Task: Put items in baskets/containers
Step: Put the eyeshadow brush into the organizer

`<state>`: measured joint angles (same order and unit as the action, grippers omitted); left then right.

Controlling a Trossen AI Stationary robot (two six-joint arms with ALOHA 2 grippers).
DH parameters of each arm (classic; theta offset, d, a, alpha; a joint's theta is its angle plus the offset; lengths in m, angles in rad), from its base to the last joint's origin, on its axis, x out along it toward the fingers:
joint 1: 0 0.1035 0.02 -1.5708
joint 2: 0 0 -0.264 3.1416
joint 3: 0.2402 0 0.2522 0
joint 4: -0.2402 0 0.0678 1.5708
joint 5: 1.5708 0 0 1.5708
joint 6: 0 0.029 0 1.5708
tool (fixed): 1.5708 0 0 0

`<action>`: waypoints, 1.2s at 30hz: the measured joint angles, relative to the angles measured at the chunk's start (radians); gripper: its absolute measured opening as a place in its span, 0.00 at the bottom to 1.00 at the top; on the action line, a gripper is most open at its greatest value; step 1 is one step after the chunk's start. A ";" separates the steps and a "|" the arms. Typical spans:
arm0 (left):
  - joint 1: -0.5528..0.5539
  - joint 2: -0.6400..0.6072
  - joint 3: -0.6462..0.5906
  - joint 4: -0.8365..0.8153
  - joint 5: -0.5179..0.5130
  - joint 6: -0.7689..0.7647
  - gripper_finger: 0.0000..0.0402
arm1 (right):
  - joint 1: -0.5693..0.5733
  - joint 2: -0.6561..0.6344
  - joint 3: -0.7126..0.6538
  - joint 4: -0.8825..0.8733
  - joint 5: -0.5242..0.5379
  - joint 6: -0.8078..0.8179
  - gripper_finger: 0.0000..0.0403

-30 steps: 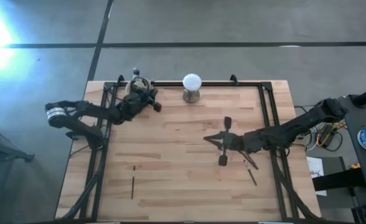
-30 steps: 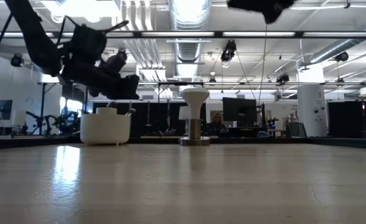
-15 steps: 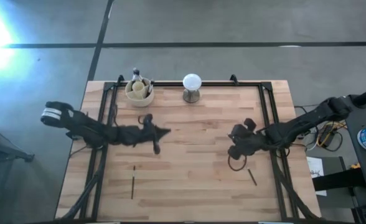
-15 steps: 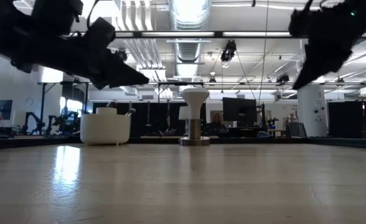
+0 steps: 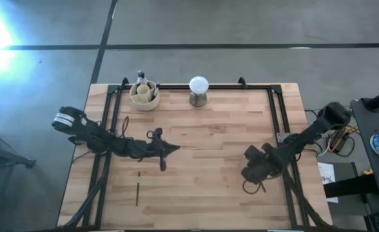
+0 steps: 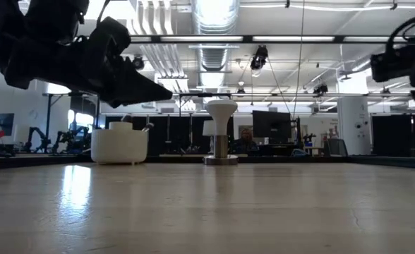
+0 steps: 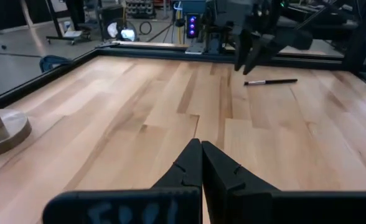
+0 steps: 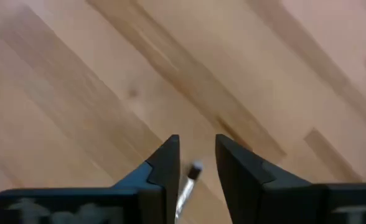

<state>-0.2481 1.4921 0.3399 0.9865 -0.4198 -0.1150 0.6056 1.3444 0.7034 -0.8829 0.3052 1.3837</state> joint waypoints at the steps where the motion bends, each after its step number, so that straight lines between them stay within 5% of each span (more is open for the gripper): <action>1: 0.000 0.005 0.004 0.002 0.000 -0.004 0.00 | 0.016 0.015 -0.001 -0.002 -0.002 0.027 0.25; 14: -0.002 0.009 0.003 0.001 -0.002 -0.051 0.00 | 0.065 0.156 -0.005 0.014 -0.056 0.143 0.26; 29: 0.000 0.009 0.002 0.000 -0.002 -0.076 0.00 | 0.071 0.151 -0.005 0.105 -0.096 0.032 0.03; 36: 0.002 0.010 0.039 -0.006 -0.091 -0.065 0.00 | 0.059 0.033 0.019 0.144 0.092 -0.129 0.02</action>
<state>-0.2459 1.5021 0.3791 0.9806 -0.5107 -0.1803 0.6648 1.3770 0.7219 -0.7387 0.3970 1.2550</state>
